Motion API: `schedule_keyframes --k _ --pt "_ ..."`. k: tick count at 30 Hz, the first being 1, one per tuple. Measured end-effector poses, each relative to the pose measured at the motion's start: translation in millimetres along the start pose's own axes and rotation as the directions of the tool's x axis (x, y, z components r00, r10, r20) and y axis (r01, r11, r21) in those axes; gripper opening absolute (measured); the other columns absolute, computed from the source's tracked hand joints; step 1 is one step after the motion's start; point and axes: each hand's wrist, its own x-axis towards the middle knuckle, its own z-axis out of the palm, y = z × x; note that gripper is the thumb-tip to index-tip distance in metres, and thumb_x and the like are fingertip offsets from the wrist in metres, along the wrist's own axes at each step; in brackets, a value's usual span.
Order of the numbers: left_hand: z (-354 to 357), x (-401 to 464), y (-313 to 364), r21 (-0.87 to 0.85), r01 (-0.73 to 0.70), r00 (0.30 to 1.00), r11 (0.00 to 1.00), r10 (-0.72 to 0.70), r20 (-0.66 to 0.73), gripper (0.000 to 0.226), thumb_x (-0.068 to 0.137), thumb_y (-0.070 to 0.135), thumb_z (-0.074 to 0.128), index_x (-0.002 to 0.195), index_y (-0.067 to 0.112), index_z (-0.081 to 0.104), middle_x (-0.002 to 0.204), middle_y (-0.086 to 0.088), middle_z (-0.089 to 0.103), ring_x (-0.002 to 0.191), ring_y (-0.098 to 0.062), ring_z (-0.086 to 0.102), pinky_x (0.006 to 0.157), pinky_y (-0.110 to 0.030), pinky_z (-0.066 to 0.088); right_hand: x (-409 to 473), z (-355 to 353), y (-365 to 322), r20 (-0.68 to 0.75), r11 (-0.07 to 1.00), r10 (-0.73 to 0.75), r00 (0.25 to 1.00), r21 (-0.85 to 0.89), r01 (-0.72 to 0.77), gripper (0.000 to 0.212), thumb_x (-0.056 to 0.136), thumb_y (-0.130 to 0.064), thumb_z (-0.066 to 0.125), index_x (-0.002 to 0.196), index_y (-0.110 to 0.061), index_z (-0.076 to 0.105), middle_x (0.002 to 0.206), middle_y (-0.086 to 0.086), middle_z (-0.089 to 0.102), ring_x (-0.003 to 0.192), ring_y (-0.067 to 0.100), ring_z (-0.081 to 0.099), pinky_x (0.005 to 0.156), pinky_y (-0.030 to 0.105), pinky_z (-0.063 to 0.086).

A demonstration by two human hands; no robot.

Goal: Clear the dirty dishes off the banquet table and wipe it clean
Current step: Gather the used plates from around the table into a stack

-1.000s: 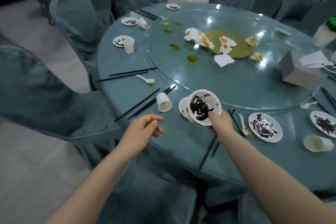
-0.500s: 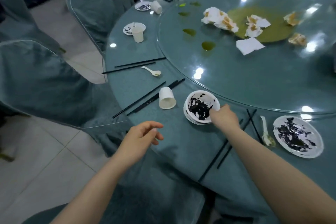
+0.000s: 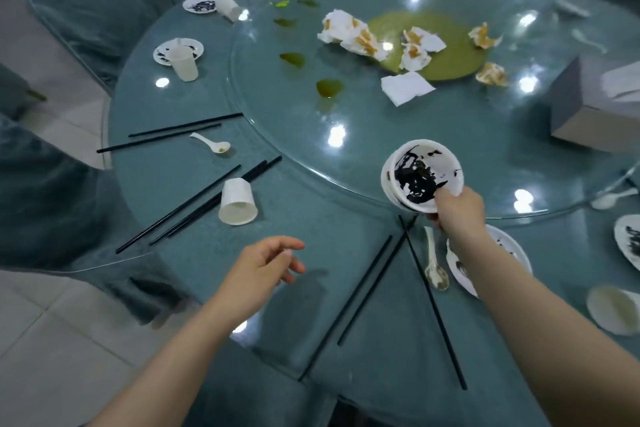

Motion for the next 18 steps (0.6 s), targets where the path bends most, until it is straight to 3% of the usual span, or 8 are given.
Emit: schedule_keyframes --k 3,6,9,11,13,15,18 --pt "16.6 9.6 5.8 0.011 -0.007 1.0 1.0 0.007 0.024 0.025 0.097 0.005 0.045 0.096 0.021 0.064 0.076 0.002 0.069 0.062 -0.006 0.06 0.062 -0.016 0.044 20.8 -15.1 12.0 -0.019 0.996 0.086 0.996 0.037 -0.085 0.018 0.083 -0.017 0.044 0.082 -0.014 0.061 0.059 0.008 0.063 0.046 0.021 0.057 0.051 0.03 0.045" --pt "27.5 15.9 12.0 0.027 -0.01 0.999 1.0 0.009 0.032 0.025 0.097 0.005 0.045 0.096 0.022 0.064 0.076 0.003 0.069 0.061 -0.004 0.06 0.061 -0.015 0.044 28.3 -18.8 18.9 0.019 0.98 0.151 0.988 0.129 -0.152 0.024 0.091 -0.033 0.045 0.084 -0.015 0.059 0.062 0.009 0.064 0.043 0.018 0.054 0.042 0.024 0.042" --pt "37.2 17.4 15.2 0.047 -0.009 0.999 0.999 0.007 0.036 0.024 0.097 0.005 0.045 0.099 0.019 0.064 0.078 0.001 0.07 0.06 -0.004 0.06 0.06 -0.014 0.044 26.7 -24.9 22.4 0.103 0.942 0.163 0.981 0.281 -0.186 0.041 0.094 -0.054 0.038 0.086 -0.018 0.056 0.068 0.006 0.069 0.055 0.02 0.064 0.049 0.027 0.05" --pt "42.1 16.1 15.5 0.05 0.004 0.999 0.999 -0.006 0.04 0.024 0.097 0.004 0.044 0.1 0.018 0.064 0.078 0.0 0.069 0.059 -0.003 0.059 0.06 -0.014 0.044 19.5 -37.6 30.2 0.135 0.933 0.153 0.979 0.308 -0.188 0.037 0.095 -0.052 0.038 0.092 -0.02 0.055 0.076 0.006 0.07 0.063 0.021 0.067 0.056 0.03 0.053" --pt "46.1 14.5 15.2 0.049 0.017 0.999 0.999 -0.019 0.047 0.024 0.097 0.004 0.044 0.101 0.017 0.064 0.078 -0.001 0.069 0.059 -0.003 0.058 0.059 -0.014 0.043 9.6 -56.4 49.1 0.101 0.971 0.114 0.988 0.197 -0.132 0.026 0.094 -0.039 0.047 0.096 -0.015 0.057 0.076 0.004 0.07 0.063 0.017 0.068 0.059 0.029 0.052" --pt "48.1 13.4 14.7 0.048 0.025 0.998 0.999 -0.027 0.048 0.024 0.097 0.004 0.044 0.102 0.015 0.064 0.078 -0.001 0.068 0.058 -0.003 0.058 0.06 -0.015 0.043 -2.3 -75.4 72.5 0.025 0.998 0.065 0.998 -0.029 -0.064 0.02 0.088 -0.03 0.053 0.089 -0.012 0.063 0.067 0.0 0.069 0.058 0.016 0.065 0.058 0.029 0.049" --pt "53.7 9.1 13.7 0.058 0.019 0.998 0.998 -0.022 0.065 0.023 0.097 0.003 0.044 0.102 0.014 0.063 0.079 -0.002 0.068 0.056 -0.001 0.057 0.058 -0.014 0.043 -21.1 -100.9 103.4 -0.032 0.956 0.048 0.998 -0.289 -0.055 0.027 0.085 -0.035 0.055 0.073 -0.013 0.063 0.057 -0.001 0.065 0.059 0.021 0.064 0.058 0.029 0.046"
